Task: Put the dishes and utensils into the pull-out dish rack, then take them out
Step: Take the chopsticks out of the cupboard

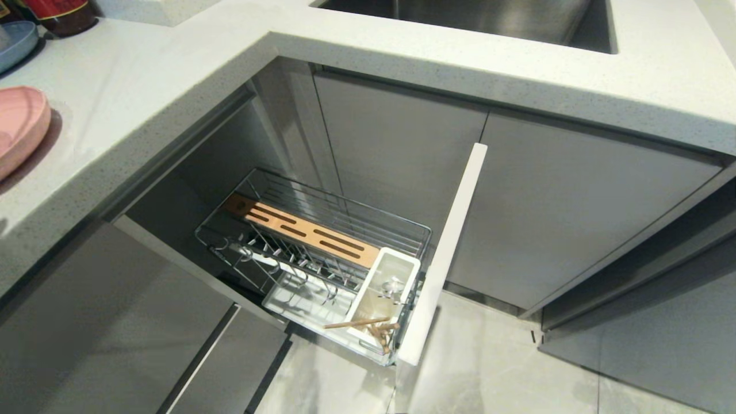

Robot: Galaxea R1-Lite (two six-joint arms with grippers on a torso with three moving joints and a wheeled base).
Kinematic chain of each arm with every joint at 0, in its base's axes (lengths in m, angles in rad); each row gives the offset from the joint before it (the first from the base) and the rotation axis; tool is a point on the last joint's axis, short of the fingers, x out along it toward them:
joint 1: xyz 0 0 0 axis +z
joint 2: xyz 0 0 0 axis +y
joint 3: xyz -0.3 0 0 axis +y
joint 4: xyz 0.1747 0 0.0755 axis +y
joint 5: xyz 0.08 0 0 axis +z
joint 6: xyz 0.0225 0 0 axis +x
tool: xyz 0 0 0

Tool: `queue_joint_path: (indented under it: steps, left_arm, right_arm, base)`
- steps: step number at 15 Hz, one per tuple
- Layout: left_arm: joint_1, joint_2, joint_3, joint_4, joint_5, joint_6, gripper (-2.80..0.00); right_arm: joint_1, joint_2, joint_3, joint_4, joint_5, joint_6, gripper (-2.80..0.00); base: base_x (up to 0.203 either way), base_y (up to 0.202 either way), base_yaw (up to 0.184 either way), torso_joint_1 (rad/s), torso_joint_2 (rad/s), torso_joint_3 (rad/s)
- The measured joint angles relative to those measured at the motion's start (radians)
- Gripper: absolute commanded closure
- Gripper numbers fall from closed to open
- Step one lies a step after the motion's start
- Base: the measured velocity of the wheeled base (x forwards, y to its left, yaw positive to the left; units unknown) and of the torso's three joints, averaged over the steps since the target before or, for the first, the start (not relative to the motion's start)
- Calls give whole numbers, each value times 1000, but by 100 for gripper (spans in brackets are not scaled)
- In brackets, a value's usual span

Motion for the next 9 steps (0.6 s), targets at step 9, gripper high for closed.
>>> queue_joint_path:
  steps: [9]
  left_arm:
    - [137,30,100,47,128,45,0]
  right_arm:
    - [0,0,0,0,0,0,0]
  base:
    - [0,0,0,0,0,0]
